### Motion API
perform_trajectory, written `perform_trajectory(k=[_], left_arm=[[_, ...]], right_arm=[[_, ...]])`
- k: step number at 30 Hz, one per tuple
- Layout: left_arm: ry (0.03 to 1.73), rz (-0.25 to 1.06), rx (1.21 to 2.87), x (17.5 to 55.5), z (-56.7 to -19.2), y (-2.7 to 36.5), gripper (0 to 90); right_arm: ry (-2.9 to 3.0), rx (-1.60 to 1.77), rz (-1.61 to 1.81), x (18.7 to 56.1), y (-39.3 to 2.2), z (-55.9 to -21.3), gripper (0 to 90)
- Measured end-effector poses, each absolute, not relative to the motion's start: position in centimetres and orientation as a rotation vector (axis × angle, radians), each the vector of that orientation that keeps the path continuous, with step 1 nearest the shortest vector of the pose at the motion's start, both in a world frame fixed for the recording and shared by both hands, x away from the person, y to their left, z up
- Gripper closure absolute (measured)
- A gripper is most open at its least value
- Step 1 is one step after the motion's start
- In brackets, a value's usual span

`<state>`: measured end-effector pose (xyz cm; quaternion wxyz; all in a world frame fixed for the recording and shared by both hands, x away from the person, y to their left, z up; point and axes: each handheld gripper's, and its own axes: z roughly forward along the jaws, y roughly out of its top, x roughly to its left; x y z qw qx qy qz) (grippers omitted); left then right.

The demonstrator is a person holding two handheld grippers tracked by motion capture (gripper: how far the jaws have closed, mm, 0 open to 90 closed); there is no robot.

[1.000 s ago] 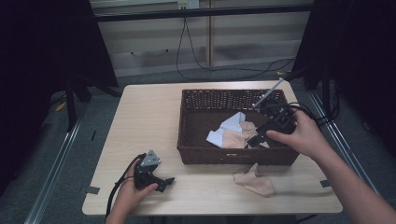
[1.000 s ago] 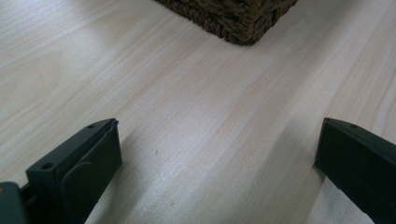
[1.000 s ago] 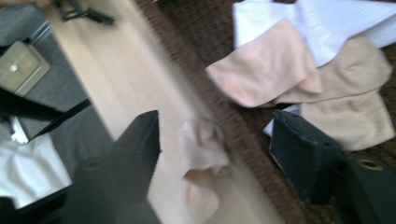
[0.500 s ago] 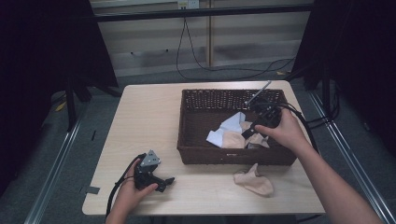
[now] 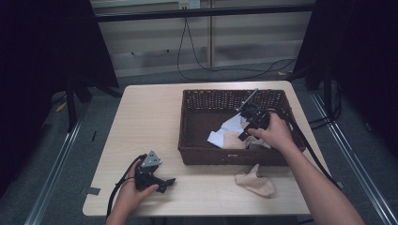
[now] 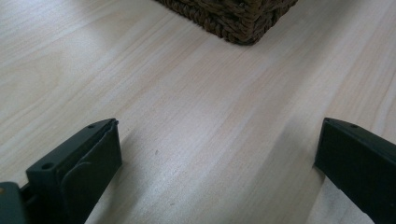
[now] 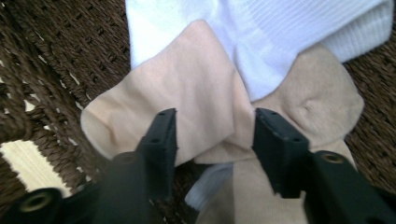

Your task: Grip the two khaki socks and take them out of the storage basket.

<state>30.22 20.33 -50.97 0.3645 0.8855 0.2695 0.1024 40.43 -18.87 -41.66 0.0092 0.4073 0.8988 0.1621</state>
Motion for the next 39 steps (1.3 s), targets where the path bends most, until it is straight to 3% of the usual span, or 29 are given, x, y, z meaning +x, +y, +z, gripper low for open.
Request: perform_trajectory(k=[5, 12, 15, 39], left_arm=[[0.694, 0.263, 2.277, 30.2, -51.0, 20.3, 0.0], [0.695, 0.264, 2.277, 30.2, -51.0, 20.3, 0.0], [0.695, 0.264, 2.278, 30.2, -51.0, 20.3, 0.0], [0.692, 0.265, 2.282, 30.2, -51.0, 20.3, 0.0]], right_arm=[[2.814, 1.256, 0.494, 41.0, -18.8, -42.2, 64.3], [2.856, 1.283, 0.452, 41.3, -18.6, -43.0, 72.9], [2.883, 1.264, 0.448, 41.2, -18.6, -43.0, 86.6], [2.849, 1.229, 0.554, 38.0, -20.7, -34.3, 87.3]])
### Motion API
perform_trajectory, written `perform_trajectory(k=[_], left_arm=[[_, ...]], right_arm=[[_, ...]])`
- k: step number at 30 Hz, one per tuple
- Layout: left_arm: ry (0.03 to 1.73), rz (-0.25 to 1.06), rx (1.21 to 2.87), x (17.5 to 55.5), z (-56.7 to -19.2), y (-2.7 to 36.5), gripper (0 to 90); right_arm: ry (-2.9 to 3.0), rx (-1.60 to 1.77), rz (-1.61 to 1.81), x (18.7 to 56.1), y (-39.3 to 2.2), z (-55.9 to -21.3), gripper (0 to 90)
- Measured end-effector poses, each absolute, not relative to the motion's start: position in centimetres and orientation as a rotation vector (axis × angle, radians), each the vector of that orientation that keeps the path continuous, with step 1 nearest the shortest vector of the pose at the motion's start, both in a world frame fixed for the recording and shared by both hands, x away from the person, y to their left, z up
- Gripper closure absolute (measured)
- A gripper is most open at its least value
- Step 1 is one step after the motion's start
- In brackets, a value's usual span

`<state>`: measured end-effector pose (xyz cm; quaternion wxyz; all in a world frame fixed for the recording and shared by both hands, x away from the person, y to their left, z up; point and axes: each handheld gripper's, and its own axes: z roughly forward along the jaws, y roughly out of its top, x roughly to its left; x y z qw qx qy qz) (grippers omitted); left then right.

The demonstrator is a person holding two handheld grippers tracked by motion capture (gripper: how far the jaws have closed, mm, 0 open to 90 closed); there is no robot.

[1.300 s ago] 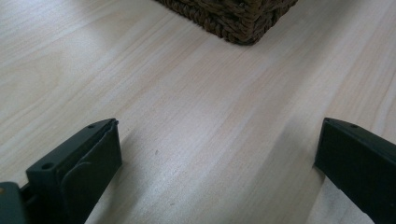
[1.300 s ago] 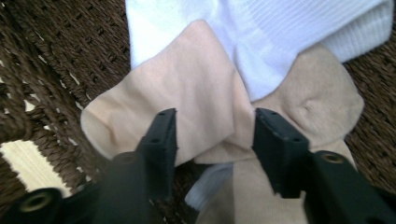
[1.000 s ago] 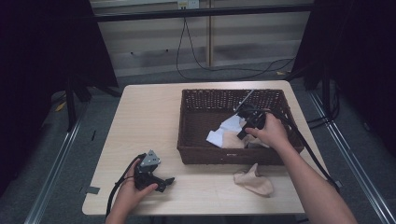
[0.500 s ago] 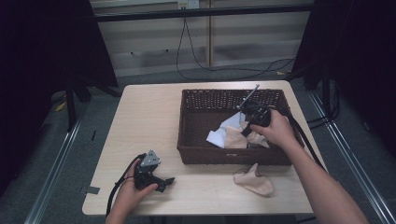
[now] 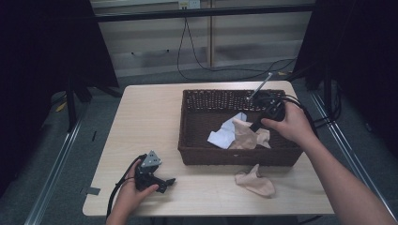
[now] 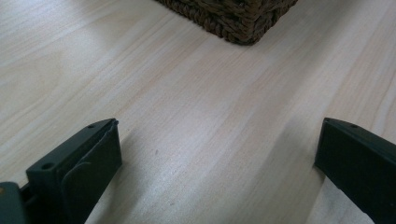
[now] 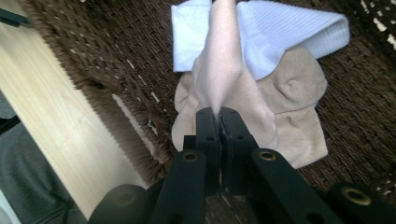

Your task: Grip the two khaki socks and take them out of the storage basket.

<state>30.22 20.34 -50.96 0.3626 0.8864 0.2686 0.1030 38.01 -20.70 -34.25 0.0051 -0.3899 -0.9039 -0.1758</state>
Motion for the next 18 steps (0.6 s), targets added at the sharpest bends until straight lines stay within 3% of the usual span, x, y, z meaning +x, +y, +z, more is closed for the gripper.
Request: perform_trajectory(k=[18], left_arm=[[0.703, 0.26, 2.269, 30.2, -51.0, 20.3, 0.0]], right_arm=[[-2.826, -1.2, -0.662, 36.8, -22.2, -29.1, 87.3]])
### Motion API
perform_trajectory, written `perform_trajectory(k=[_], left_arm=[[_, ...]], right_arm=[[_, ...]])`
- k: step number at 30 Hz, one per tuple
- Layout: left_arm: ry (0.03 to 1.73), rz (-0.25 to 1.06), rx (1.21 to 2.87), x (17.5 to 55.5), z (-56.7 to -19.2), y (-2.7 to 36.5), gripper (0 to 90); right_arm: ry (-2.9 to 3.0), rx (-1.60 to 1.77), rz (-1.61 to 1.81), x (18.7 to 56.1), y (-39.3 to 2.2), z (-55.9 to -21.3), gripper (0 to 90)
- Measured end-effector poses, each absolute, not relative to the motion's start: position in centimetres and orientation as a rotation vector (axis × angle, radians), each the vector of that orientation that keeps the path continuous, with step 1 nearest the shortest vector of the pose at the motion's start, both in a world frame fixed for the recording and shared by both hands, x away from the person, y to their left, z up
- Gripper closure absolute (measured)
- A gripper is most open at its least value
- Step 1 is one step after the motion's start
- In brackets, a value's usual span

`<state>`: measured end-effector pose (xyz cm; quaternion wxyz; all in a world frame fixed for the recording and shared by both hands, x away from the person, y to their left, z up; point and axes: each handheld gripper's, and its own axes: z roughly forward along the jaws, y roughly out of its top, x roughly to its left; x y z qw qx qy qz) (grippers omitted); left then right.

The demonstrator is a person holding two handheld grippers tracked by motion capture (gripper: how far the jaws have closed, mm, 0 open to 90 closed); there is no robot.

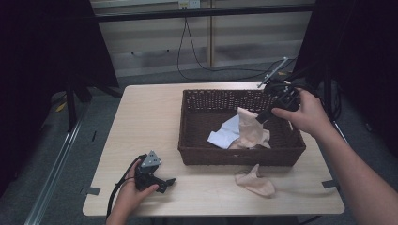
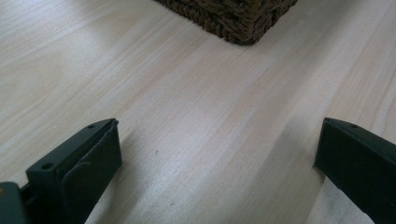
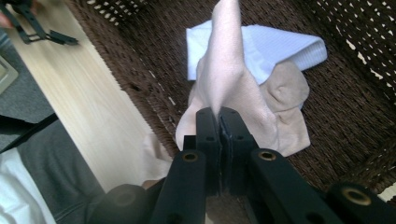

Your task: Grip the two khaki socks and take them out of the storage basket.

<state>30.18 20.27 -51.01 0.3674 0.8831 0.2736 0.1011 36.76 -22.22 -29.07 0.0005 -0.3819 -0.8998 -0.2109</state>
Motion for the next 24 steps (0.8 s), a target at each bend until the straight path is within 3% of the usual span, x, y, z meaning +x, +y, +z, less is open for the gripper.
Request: perform_trajectory(k=[24], left_arm=[[0.698, 0.264, 2.271, 30.2, -51.0, 20.3, 0.0]], right_arm=[[-2.825, -1.19, -0.677, 35.6, -23.0, -25.3, 87.3]])
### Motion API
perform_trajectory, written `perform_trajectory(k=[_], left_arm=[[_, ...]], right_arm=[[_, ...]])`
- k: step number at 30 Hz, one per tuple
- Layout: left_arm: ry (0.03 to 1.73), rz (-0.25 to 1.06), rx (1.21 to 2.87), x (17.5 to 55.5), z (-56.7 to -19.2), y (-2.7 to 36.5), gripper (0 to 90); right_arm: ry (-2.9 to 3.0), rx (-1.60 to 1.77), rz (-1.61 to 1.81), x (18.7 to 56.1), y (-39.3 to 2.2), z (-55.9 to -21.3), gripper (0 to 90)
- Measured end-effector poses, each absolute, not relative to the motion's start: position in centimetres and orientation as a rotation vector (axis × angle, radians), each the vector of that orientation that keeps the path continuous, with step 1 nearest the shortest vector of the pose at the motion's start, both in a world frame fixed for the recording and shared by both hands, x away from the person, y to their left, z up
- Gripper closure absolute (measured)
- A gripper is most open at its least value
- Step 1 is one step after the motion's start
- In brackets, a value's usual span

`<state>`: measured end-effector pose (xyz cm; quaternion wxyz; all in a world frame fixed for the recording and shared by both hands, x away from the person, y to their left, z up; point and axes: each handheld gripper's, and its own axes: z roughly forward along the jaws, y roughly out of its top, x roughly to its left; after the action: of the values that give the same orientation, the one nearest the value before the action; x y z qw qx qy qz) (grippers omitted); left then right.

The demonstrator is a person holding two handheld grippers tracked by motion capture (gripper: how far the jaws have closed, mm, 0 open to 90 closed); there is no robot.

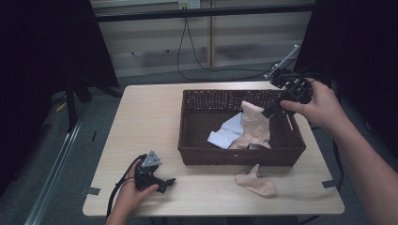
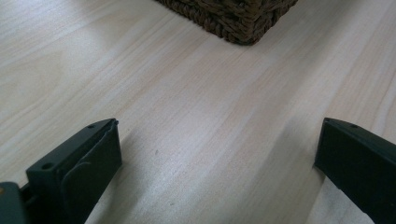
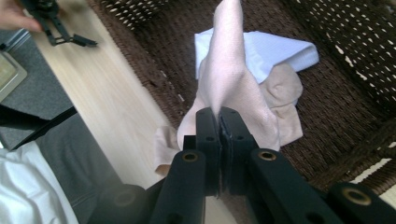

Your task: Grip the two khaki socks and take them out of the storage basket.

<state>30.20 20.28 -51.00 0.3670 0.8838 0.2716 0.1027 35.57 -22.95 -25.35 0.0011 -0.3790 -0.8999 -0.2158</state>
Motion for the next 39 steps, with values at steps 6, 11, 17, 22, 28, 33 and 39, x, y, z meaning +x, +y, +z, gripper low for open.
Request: perform_trajectory(k=[6, 11, 17, 22, 28, 33, 39], left_arm=[[0.698, 0.265, 2.272, 30.2, -51.0, 20.3, 0.0], [0.697, 0.263, 2.271, 30.2, -51.0, 20.3, 0.0], [0.697, 0.264, 2.272, 30.2, -51.0, 20.3, 0.0], [0.698, 0.265, 2.272, 30.2, -51.0, 20.3, 0.0], [0.698, 0.261, 2.276, 30.2, -51.0, 20.3, 0.0], [0.695, 0.264, 2.278, 30.2, -51.0, 20.3, 0.0], [0.695, 0.264, 2.278, 30.2, -51.0, 20.3, 0.0]], right_arm=[[-2.823, -1.163, -0.693, 35.0, -22.9, -24.9, 87.2], [-2.821, -1.145, -0.706, 34.2, -23.0, -24.1, 87.2], [-2.812, -1.109, -0.718, 33.3, -23.0, -23.6, 87.1], [-2.822, -1.074, -0.702, 32.8, -22.8, -24.0, 87.0], [-2.817, -1.014, -0.714, 31.8, -22.2, -25.2, 87.0], [-2.815, -0.993, -0.707, 31.3, -22.1, -26.2, 86.9], [-2.811, -0.973, -0.692, 30.7, -22.0, -28.2, 86.8]])
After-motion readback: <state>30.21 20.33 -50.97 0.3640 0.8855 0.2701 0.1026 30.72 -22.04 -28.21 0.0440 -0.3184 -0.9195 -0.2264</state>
